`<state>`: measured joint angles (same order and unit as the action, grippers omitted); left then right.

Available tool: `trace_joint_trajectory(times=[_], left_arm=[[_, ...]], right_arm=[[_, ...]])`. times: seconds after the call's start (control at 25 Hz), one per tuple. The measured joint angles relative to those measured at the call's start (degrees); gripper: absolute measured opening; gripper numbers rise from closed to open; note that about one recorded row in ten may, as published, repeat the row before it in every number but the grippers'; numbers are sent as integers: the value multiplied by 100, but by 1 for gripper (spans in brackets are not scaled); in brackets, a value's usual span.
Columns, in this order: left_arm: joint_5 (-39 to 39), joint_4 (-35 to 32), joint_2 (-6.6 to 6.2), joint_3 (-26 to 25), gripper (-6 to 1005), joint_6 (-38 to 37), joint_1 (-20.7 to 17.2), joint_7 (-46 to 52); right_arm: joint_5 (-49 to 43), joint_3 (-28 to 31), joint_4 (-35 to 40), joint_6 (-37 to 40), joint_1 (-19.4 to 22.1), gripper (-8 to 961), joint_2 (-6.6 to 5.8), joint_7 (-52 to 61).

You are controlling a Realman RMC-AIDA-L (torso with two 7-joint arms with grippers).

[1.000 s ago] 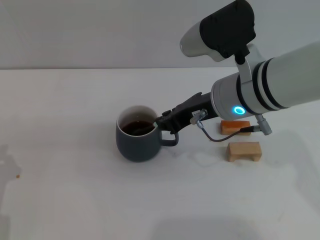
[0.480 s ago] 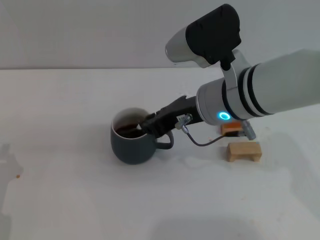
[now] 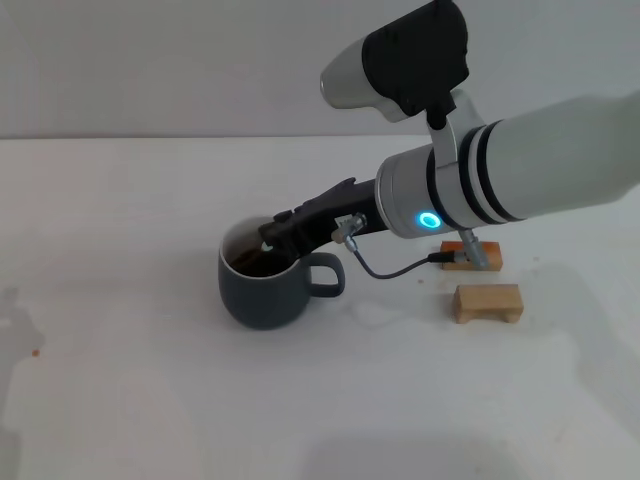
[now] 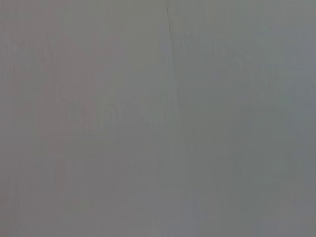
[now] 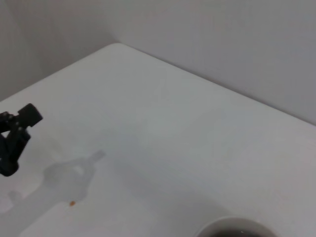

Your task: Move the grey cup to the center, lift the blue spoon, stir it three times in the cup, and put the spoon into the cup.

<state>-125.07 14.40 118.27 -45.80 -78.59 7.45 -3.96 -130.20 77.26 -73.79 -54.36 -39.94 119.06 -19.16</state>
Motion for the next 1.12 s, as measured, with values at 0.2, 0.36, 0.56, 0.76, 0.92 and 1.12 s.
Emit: trace_joint_trajectory(times=[0.2, 0.36, 0.56, 0.76, 0.92, 1.12], left_arm=[[0, -19, 2, -8, -2, 16, 6, 0], [0, -24, 2, -8, -2, 28, 19, 0], [0, -19, 3, -19, -2, -2, -3, 0], [14, -20, 2, -43, -2, -23, -5, 0], [25, -6, -3, -48, -2, -28, -7, 0], [33, 2, -7, -63, -2, -50, -20, 0]], right_arm=[[18, 47, -23, 53, 60, 184, -6, -116], [-13, 111, -74, 386, 174, 278, -15, -340], [-20, 270, -272, 1169, 554, 372, -17, -804], [94, -120, -585, 3460, 1715, 450, 2, -1876], [164, -1074, -494, 5913, 2602, 450, -4, -2495], [-375, -2368, 520, 9843, 3538, 449, -21, -2604]])
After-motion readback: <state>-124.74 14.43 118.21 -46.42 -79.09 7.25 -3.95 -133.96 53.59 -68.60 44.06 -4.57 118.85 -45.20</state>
